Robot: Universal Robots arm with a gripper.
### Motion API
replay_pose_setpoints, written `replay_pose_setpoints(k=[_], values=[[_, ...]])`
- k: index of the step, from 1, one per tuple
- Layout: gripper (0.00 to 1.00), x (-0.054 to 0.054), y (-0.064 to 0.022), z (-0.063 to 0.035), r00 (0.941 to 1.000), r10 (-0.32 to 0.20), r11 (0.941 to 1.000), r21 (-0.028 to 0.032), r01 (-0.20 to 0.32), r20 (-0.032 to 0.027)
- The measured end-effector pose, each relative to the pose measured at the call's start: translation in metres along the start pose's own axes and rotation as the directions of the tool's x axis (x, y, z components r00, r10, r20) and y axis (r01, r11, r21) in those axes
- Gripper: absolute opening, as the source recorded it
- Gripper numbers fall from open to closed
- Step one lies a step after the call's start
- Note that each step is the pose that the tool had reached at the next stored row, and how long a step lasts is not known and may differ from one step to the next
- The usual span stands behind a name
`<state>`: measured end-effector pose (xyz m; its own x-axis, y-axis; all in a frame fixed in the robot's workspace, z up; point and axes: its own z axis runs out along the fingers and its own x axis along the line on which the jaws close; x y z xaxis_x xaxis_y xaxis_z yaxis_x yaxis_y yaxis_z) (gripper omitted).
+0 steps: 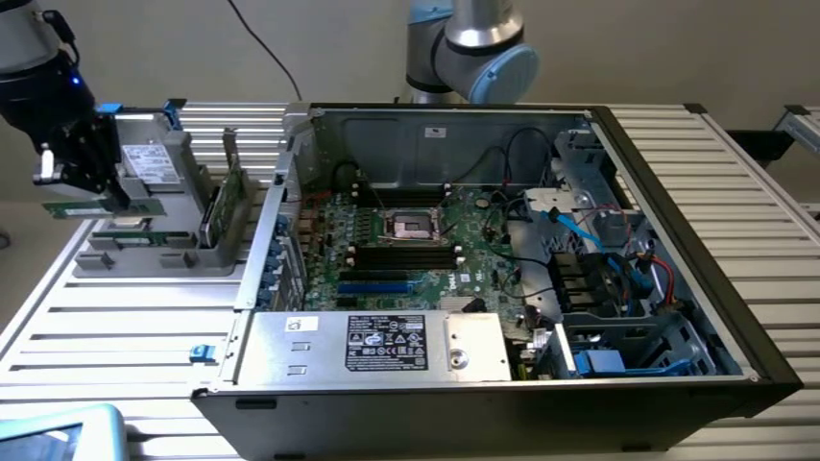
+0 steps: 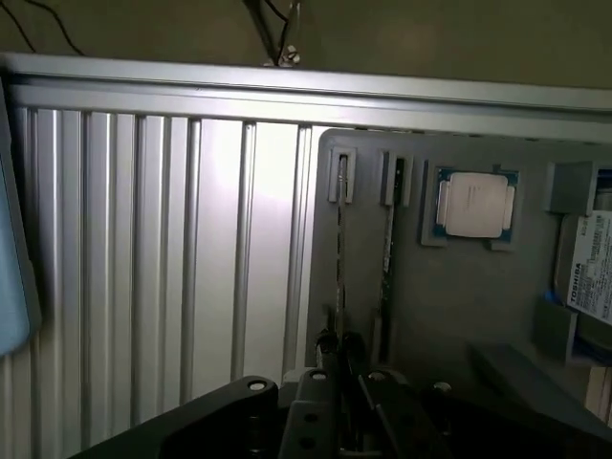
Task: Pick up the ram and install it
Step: 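Pick up the ram and move it above insertion slot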
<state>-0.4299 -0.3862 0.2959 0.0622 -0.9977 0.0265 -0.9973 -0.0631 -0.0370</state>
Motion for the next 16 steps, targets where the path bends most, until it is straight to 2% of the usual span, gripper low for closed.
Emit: replay_pose_setpoints(k=[5,7,11,16], values=[[0.14,0.001,-0.0020,-0.0200,1.0000,-0.006,1.0000,0.0004,0.006,0.0001],[0.14,0.002,-0.0045,-0.0261,1.0000,-0.008,1.0000,0.0008,0.008,0.0024],[0.14,0.007,-0.0104,-0.0363,0.9998,-0.009,1.0000,0.0019,0.009,0.0175],[0.14,0.012,-0.0196,-0.0500,0.9995,-0.009,1.0000,0.0028,0.009,0.0311]])
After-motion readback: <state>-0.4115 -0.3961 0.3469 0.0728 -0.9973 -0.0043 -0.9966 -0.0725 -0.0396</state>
